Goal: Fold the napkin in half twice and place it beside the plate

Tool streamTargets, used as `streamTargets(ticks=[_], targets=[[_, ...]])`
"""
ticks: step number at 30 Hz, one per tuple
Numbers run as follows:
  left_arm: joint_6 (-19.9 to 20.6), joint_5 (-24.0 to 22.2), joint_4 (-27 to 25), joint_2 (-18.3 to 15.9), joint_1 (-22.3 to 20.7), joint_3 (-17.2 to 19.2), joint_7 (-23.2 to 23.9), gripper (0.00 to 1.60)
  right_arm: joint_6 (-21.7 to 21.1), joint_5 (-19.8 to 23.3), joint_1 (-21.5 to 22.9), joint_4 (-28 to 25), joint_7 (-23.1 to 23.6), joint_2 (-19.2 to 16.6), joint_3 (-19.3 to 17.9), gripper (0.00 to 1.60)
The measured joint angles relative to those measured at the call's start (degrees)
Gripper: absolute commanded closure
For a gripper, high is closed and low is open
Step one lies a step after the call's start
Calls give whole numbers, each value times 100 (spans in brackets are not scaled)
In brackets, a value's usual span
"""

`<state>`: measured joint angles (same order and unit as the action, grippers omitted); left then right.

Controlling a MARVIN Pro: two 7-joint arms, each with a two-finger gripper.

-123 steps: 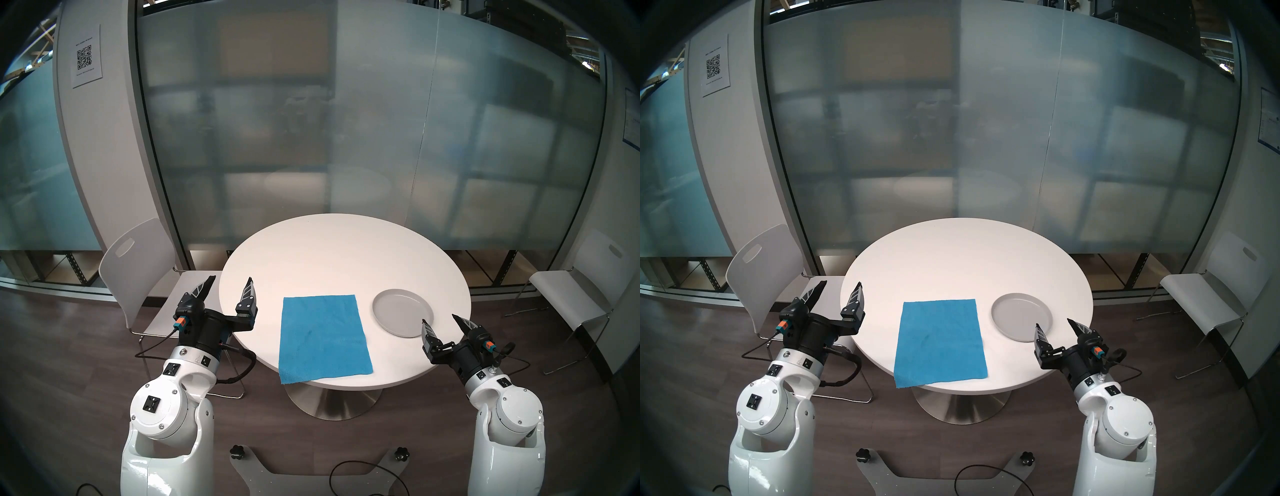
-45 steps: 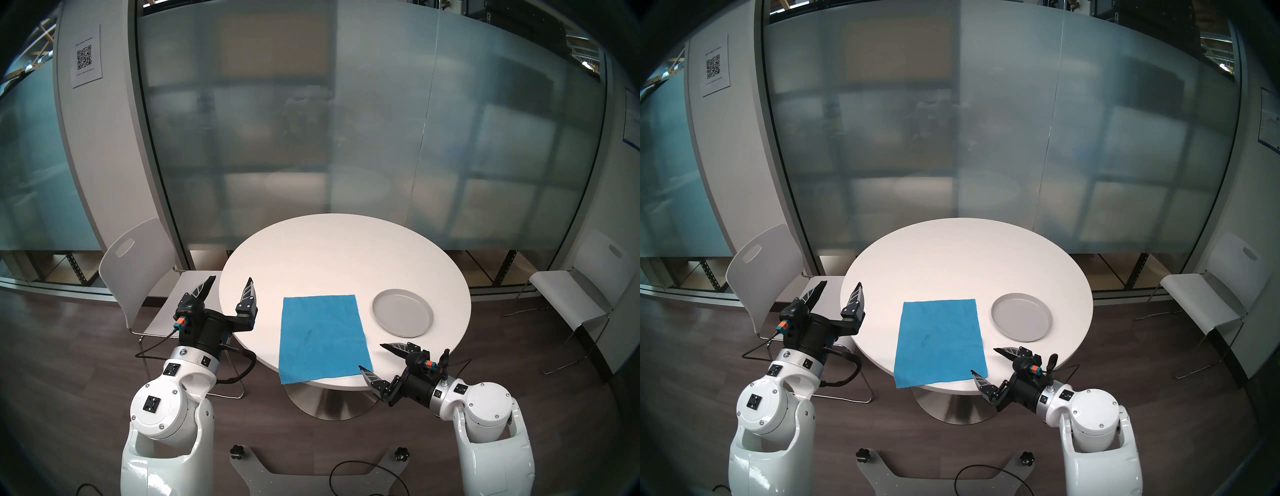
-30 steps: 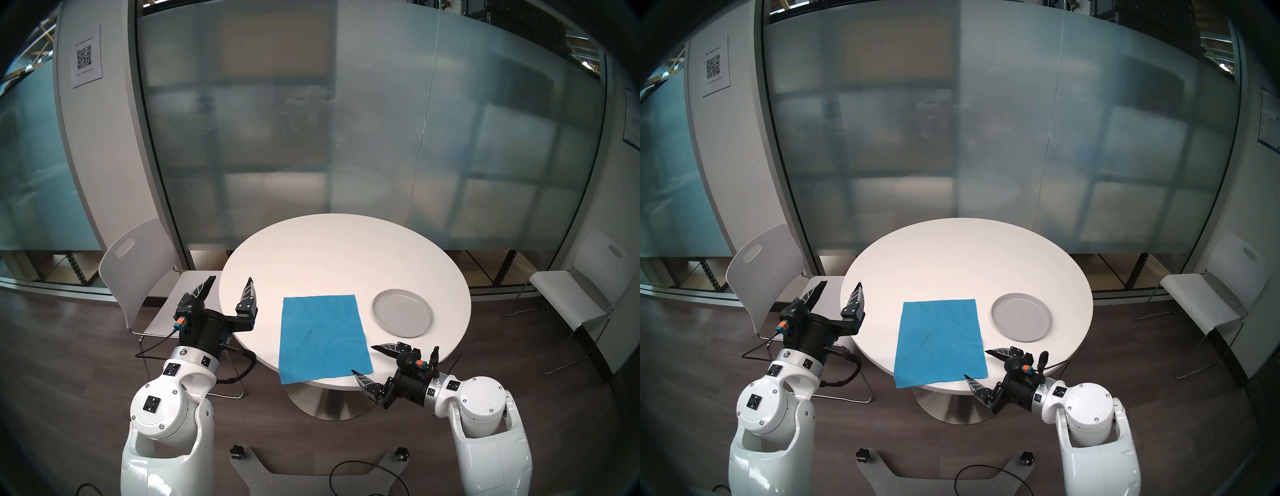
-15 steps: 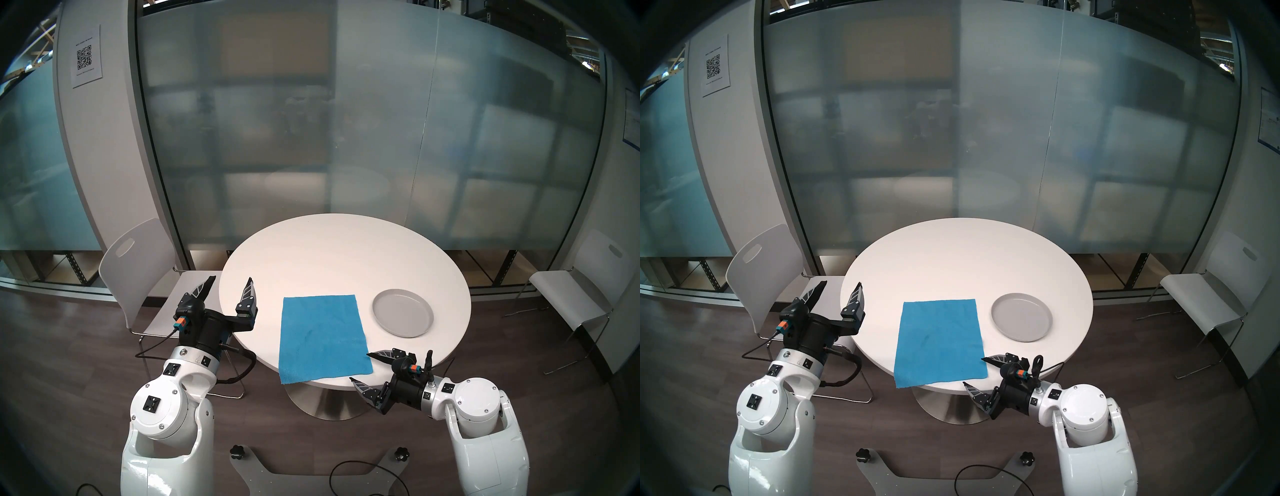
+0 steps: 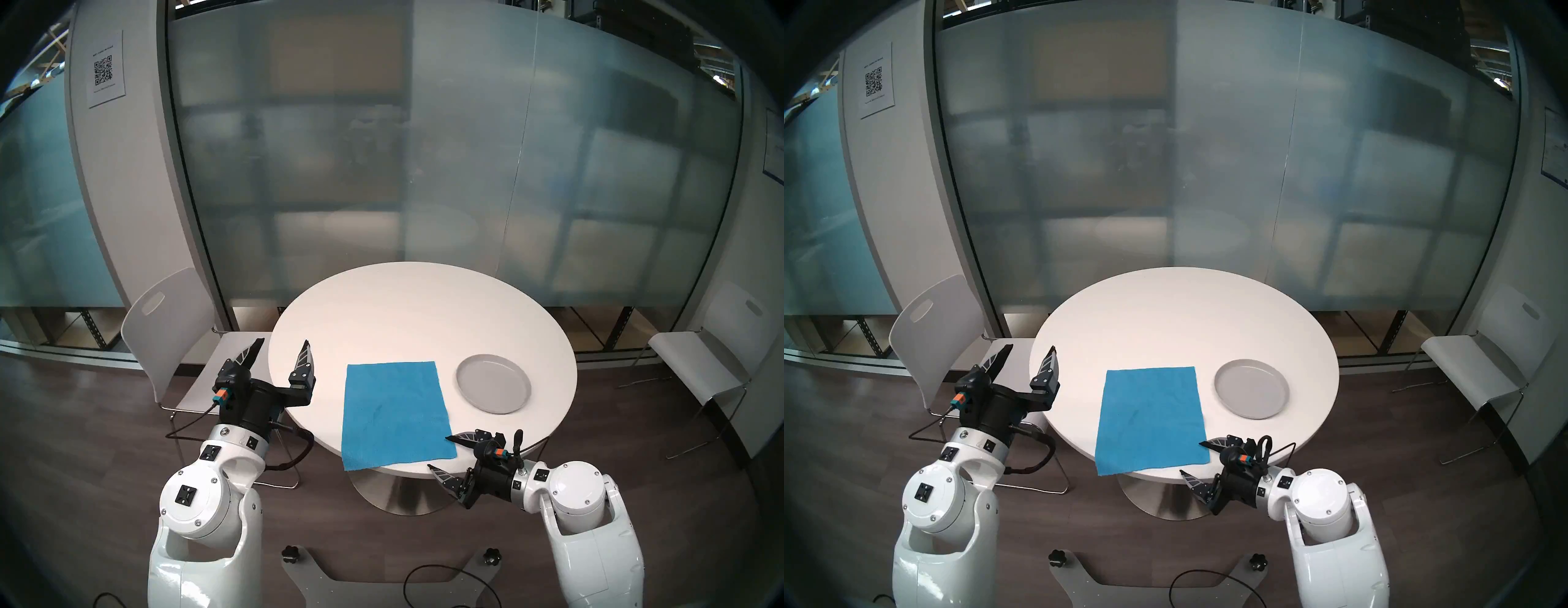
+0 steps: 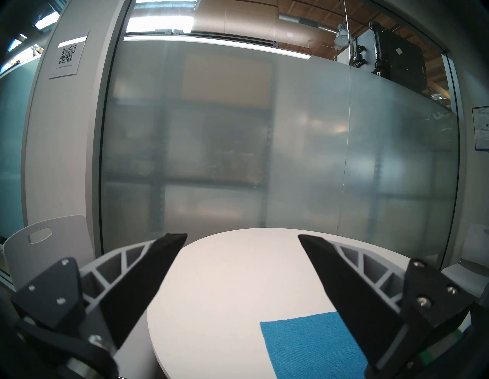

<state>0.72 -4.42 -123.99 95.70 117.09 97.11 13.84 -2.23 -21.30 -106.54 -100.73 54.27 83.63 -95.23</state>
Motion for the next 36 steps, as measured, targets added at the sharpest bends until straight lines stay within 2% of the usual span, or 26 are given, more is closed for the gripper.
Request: streamTargets(ticks=[15, 16, 17, 22, 32, 34, 36], targets=[[0, 0, 0, 0, 0, 0, 0, 0, 69, -44, 121, 133, 6, -34, 50, 37], [0, 0, 0, 0, 0, 0, 0, 0, 80, -38, 133, 150, 10, -34, 51, 61], [0, 0, 0, 0, 0, 0, 0, 0, 87, -33, 140, 164, 15, -36, 53, 68], [0, 0, 0, 0, 0, 0, 0, 0, 135, -3, 187, 271, 30, -44, 78, 82], [0, 0, 0, 0, 0, 0, 0, 0, 135, 26, 256, 320, 58, -90, 78, 80], [0, 0, 0, 0, 0, 0, 0, 0, 111, 30, 267, 316, 72, -99, 77, 72], [0, 0, 0, 0, 0, 0, 0, 0, 81, 33, 275, 307, 92, -112, 76, 34]])
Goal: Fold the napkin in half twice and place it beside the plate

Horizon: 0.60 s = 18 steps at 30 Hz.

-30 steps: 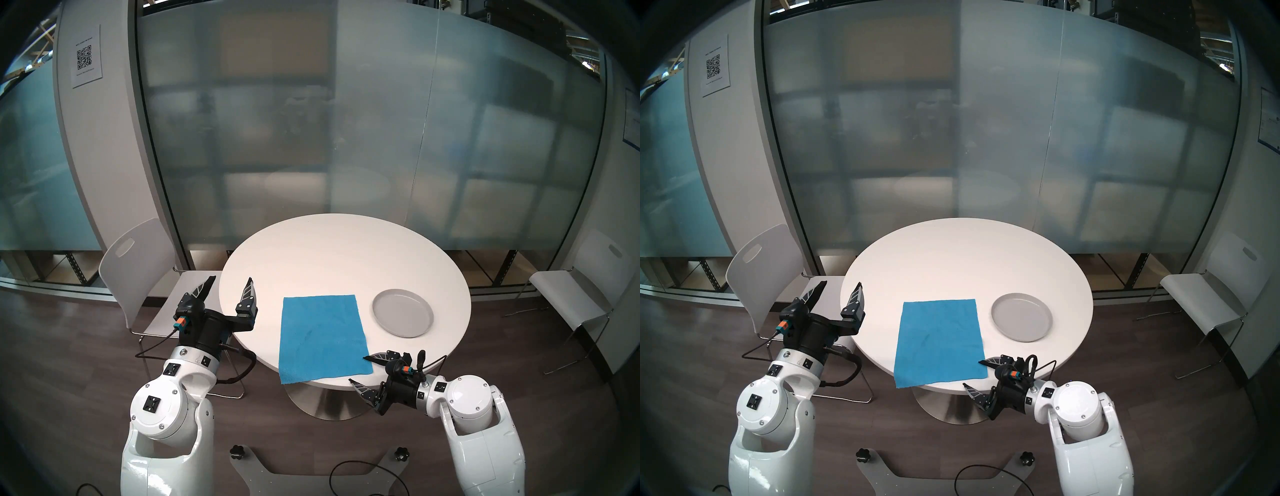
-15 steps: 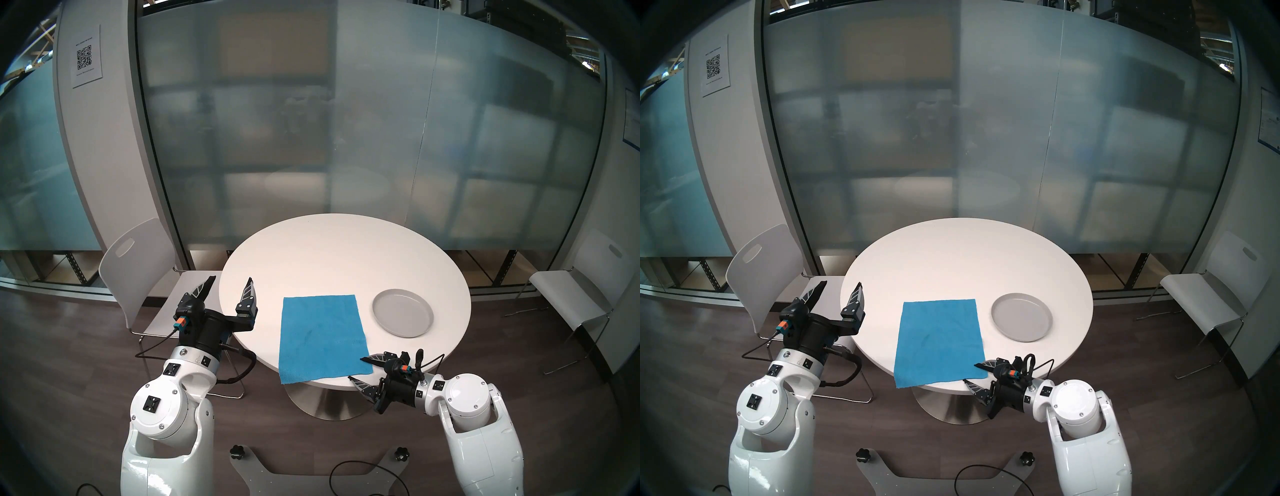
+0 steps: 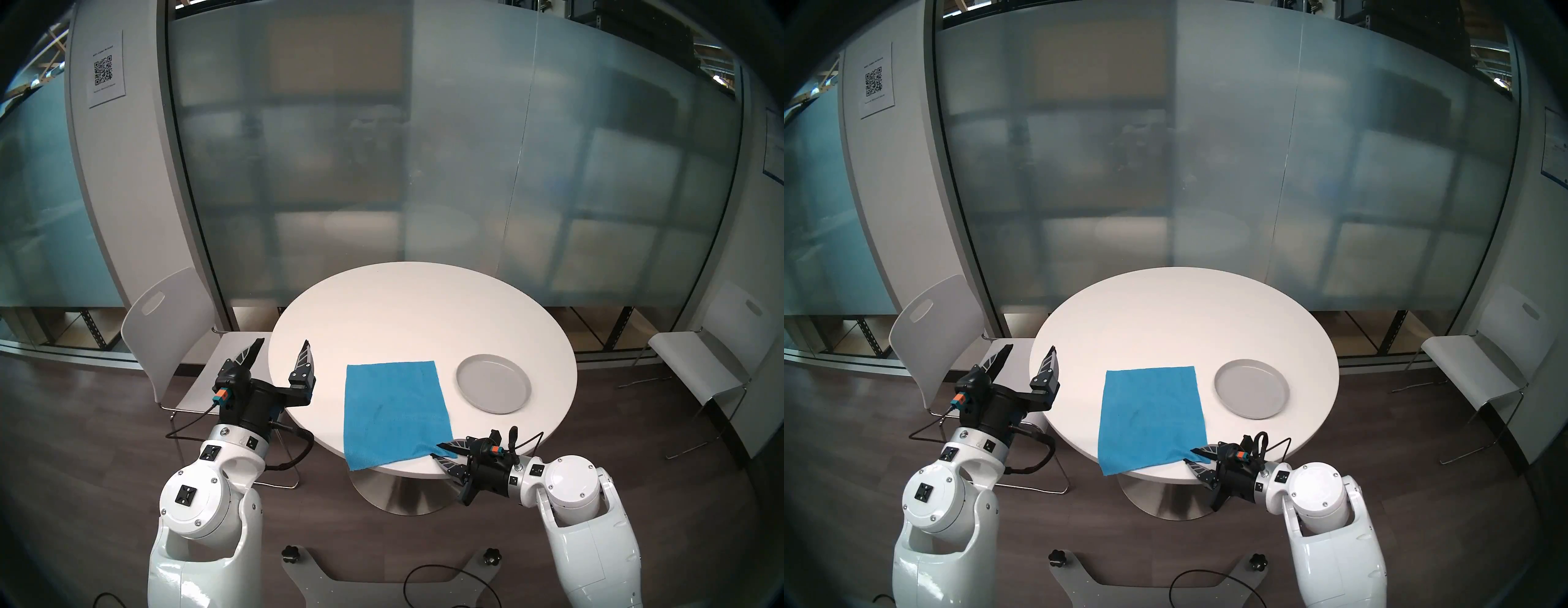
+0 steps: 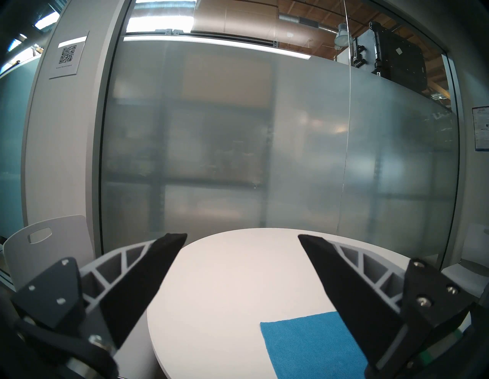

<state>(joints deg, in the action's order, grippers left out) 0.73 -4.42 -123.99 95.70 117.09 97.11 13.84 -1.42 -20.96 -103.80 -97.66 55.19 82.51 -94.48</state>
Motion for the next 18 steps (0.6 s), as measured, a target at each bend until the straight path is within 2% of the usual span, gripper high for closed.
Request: streamTargets(ticks=[1, 3, 9, 12, 13, 14, 18], targets=[[0, 0, 0, 0, 0, 0, 0, 0, -5, 0, 1, -3, 2, -2, 0, 34], [0, 0, 0, 0, 0, 0, 0, 0, -18, 0, 2, -17, 4, -10, -4, 0], [0, 0, 0, 0, 0, 0, 0, 0, -22, 0, -9, -150, 39, -57, -29, 0], [0, 0, 0, 0, 0, 0, 0, 0, -14, 0, -34, -249, 94, -78, -29, 5], [0, 0, 0, 0, 0, 0, 0, 0, -14, 0, -38, -267, 103, -81, -29, 13], [0, 0, 0, 0, 0, 0, 0, 0, -14, 0, -49, -311, 130, -89, -28, 28], [0, 0, 0, 0, 0, 0, 0, 0, -14, -2, -78, -419, 204, -113, -15, 35]])
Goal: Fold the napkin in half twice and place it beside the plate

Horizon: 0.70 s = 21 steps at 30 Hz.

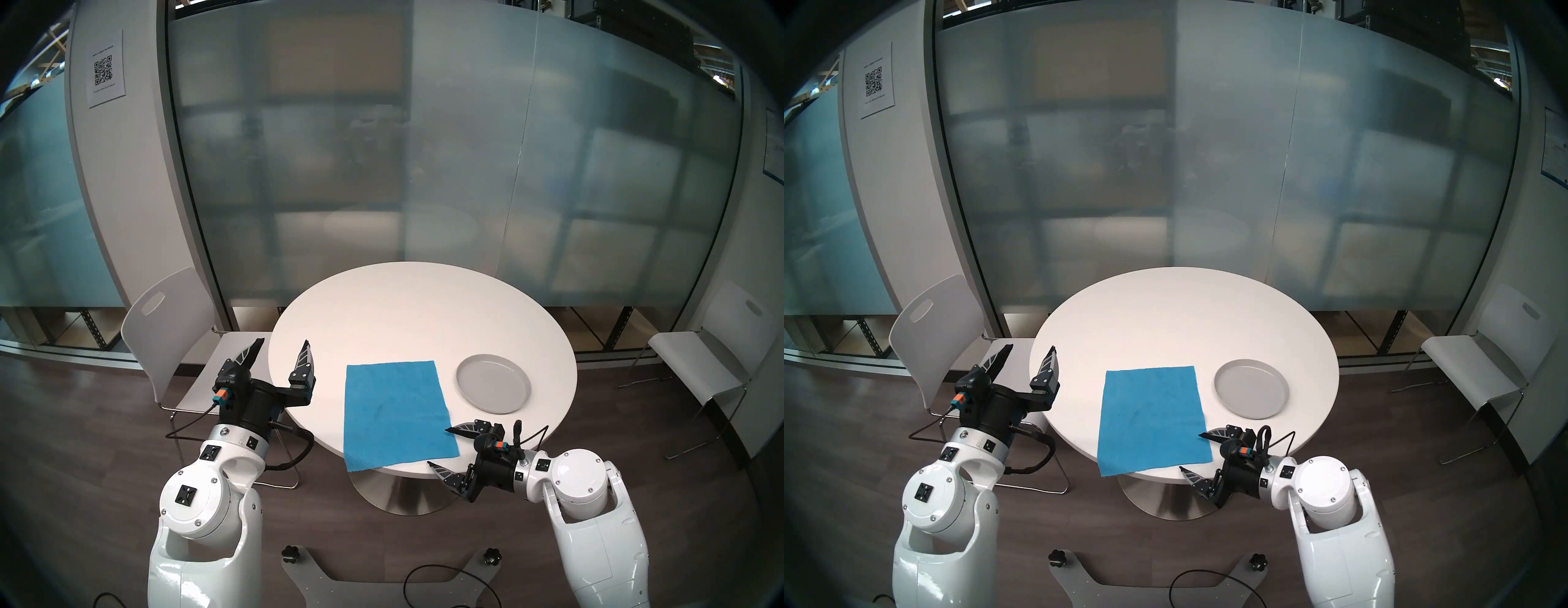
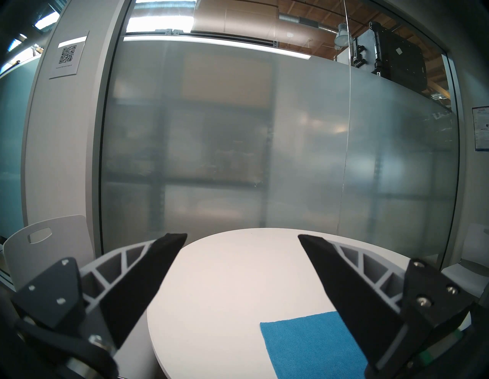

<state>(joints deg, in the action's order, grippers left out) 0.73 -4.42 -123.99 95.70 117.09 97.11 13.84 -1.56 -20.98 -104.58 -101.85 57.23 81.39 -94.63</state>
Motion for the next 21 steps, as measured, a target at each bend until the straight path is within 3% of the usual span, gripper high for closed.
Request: streamTargets(ticks=[10, 21], targets=[[0, 0, 0, 0, 0, 0, 0, 0, -83, -36, -23, -74, 166, -29, 140, 45], [0, 0, 0, 0, 0, 0, 0, 0, -9, -162, 135, 151, 282, -83, 309, 71]])
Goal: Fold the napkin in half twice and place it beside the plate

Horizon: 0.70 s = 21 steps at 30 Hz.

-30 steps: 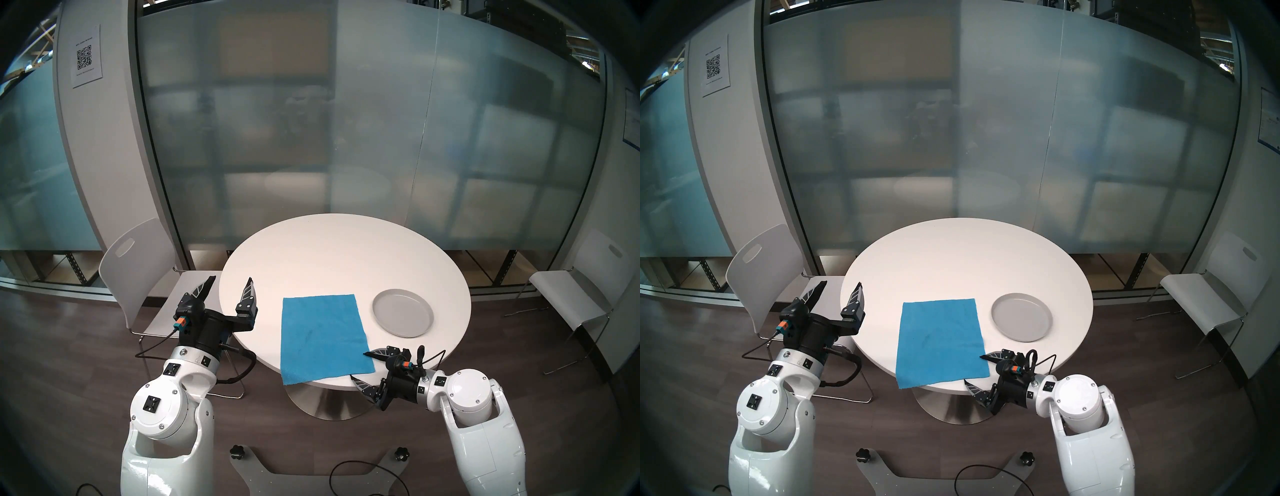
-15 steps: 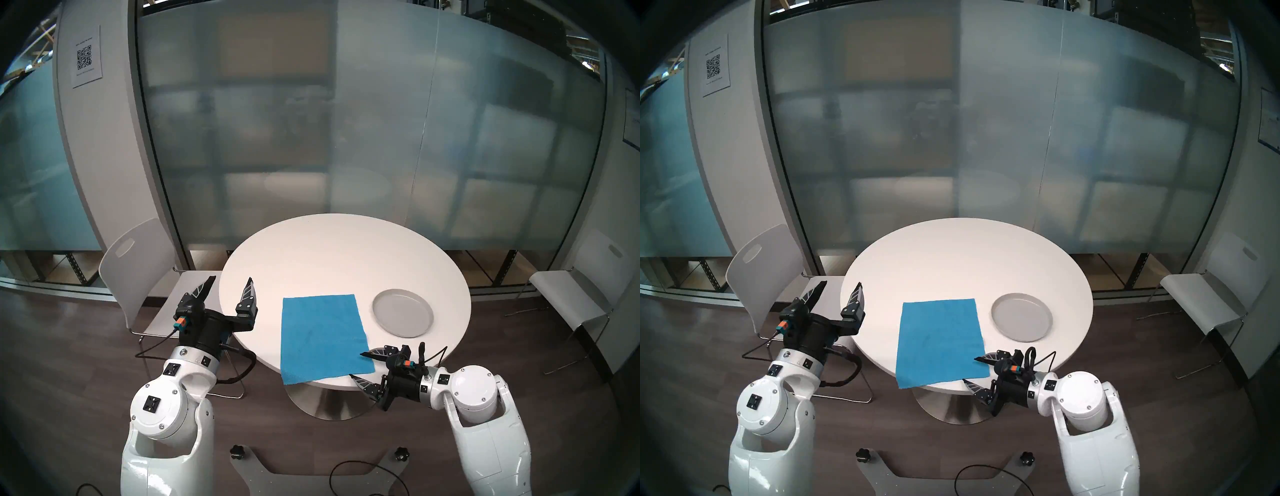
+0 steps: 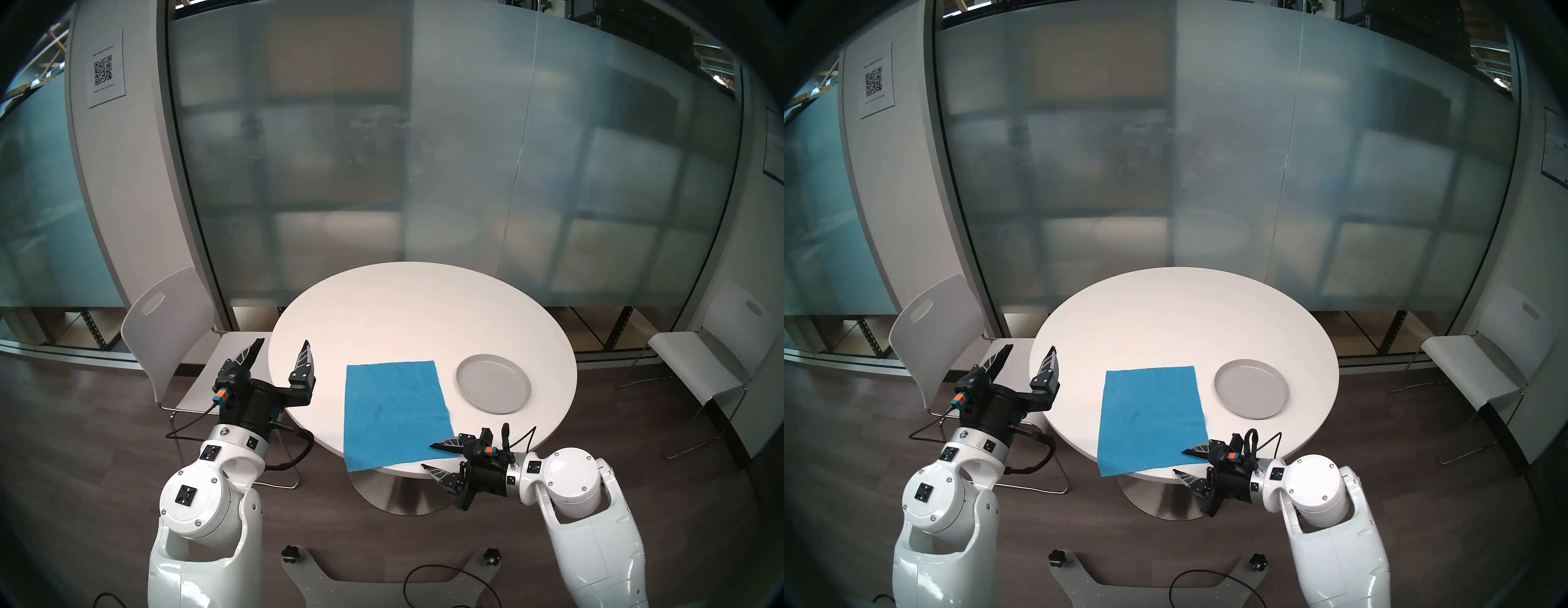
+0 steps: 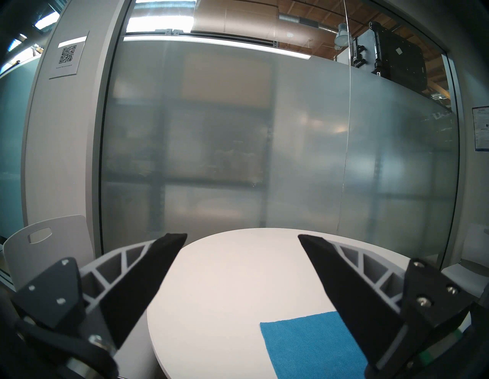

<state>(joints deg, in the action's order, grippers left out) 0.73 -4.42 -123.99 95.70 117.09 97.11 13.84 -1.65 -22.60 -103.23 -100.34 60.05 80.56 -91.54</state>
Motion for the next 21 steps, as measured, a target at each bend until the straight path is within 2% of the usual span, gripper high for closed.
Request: streamTargets(ticks=[4, 21], targets=[[0, 0, 0, 0, 0, 0, 0, 0, 28, -46, 53, 55, 23, -15, 32, 80], [0, 0, 0, 0, 0, 0, 0, 0, 107, -90, 181, 158, 211, -101, 102, 84]])
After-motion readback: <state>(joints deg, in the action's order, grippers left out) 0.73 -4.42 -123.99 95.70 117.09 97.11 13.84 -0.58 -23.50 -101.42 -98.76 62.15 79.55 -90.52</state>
